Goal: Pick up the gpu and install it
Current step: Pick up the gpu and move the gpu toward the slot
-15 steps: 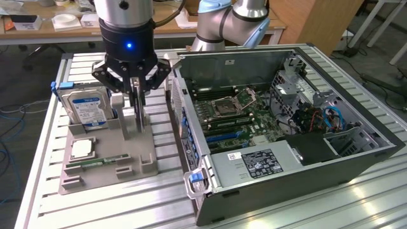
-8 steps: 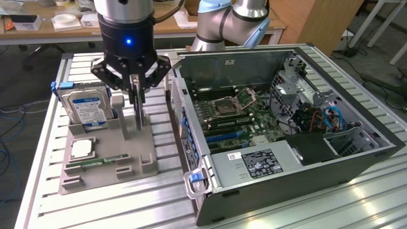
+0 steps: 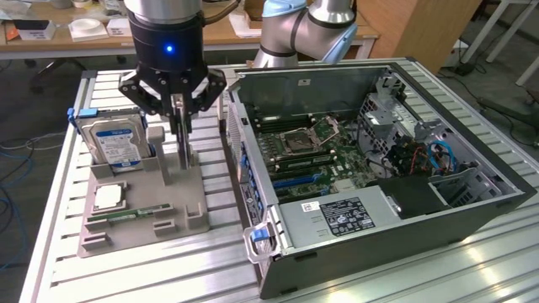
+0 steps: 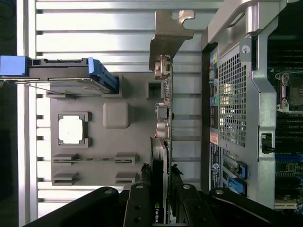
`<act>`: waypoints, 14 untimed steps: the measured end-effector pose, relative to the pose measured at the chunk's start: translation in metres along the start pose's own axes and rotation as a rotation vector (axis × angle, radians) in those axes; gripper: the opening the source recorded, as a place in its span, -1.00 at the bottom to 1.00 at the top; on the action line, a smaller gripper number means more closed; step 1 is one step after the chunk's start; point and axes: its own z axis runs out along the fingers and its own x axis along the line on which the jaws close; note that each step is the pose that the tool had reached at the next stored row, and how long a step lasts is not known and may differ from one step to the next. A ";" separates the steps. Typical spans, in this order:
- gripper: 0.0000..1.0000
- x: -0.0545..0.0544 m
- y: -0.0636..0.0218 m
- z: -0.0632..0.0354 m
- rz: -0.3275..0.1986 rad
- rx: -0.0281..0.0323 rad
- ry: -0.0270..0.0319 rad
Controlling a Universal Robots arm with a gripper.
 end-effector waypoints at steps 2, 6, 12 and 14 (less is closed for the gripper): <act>-0.48 0.000 0.0001 -0.0016 0.000 -0.0003 0.0000; -0.48 0.000 0.0003 -0.0048 0.000 -0.0011 0.0001; -0.48 0.000 0.0006 -0.0092 0.000 -0.0017 -0.0001; -0.48 0.000 0.0006 -0.0103 0.000 -0.0017 0.0000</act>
